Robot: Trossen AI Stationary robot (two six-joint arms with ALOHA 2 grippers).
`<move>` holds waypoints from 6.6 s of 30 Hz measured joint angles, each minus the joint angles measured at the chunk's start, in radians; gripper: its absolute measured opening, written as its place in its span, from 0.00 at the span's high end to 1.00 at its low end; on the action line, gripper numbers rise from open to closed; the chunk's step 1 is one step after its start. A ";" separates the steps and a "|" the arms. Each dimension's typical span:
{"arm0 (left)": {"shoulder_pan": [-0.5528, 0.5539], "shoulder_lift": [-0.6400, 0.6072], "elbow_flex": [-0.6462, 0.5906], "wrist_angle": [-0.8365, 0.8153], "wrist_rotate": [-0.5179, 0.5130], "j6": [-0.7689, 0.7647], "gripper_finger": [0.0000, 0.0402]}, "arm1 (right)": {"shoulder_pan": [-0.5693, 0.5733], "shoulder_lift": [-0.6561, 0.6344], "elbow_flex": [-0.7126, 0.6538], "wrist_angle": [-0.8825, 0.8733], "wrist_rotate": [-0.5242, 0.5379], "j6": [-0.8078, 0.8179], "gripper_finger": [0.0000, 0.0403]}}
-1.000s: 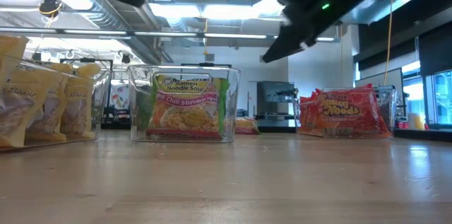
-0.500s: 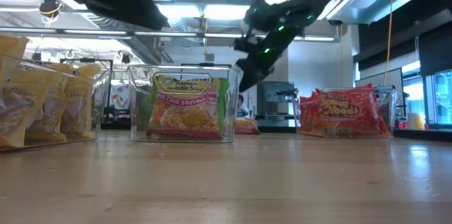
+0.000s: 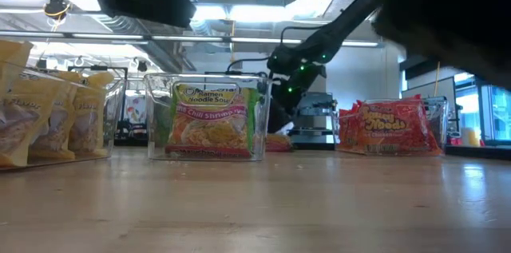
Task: Sort Maruchan noodles
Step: Put the green noodle pack into the center transparent bin
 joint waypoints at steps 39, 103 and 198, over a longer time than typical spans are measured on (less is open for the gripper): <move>-0.007 0.000 0.000 0.005 0.075 -0.027 0.59 | 0.066 -0.045 -0.002 -0.235 0.092 -0.048 0.98; -0.017 0.000 0.000 0.057 0.128 0.000 0.59 | 0.484 -0.281 -0.346 -0.343 0.229 0.084 0.98; 0.100 0.666 0.446 0.263 0.435 0.022 0.59 | 0.822 -0.587 -0.814 0.221 -0.084 0.733 0.20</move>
